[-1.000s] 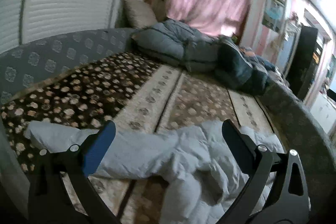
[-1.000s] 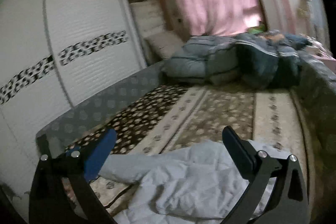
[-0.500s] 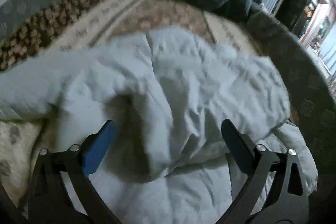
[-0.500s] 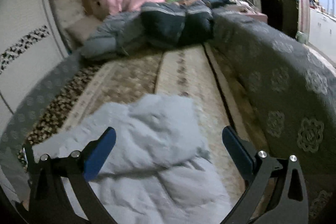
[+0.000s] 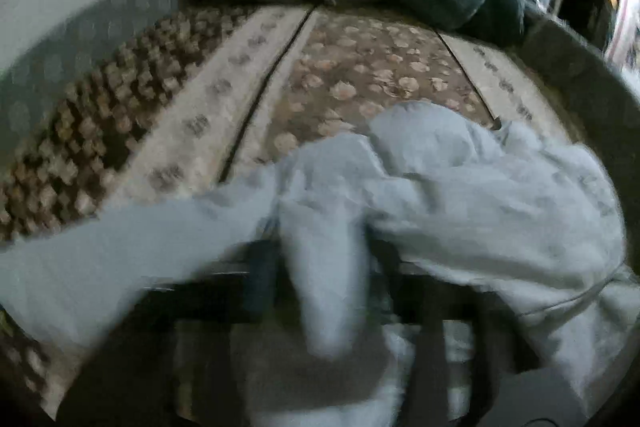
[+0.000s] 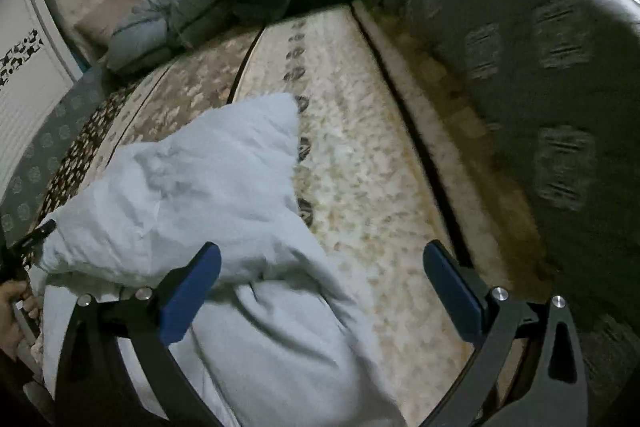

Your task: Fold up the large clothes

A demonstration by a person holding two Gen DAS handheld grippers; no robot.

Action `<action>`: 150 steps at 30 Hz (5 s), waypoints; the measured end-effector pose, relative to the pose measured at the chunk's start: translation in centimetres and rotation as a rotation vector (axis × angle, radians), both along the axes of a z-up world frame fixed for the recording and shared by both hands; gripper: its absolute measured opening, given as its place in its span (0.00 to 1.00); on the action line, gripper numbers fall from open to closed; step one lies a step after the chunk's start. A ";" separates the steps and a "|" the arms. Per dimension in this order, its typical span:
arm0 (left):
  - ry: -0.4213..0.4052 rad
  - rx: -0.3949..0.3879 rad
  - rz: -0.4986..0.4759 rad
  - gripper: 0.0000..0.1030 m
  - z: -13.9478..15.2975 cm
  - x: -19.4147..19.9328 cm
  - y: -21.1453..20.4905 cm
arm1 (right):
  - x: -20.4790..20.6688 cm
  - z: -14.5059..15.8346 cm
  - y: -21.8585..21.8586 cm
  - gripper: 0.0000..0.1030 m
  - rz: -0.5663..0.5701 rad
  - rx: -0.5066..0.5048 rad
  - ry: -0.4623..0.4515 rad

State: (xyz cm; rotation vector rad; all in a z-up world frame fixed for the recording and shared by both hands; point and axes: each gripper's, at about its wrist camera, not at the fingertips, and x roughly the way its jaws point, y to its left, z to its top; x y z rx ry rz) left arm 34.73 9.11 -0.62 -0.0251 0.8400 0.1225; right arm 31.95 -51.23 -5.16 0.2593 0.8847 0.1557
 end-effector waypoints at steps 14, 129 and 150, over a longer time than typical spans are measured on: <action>-0.116 -0.142 0.122 0.97 0.8 -5.4 5.6 | 7.5 -6.4 3.4 0.19 0.149 0.333 0.131; 0.043 0.064 -0.109 0.97 -3.4 0.9 -15.6 | -1.1 -2.5 4.5 0.98 0.043 -0.185 -0.073; -0.200 0.123 0.047 0.97 -2.4 -35.7 -4.2 | -35.2 -4.0 -0.3 0.98 -0.081 -0.203 -0.285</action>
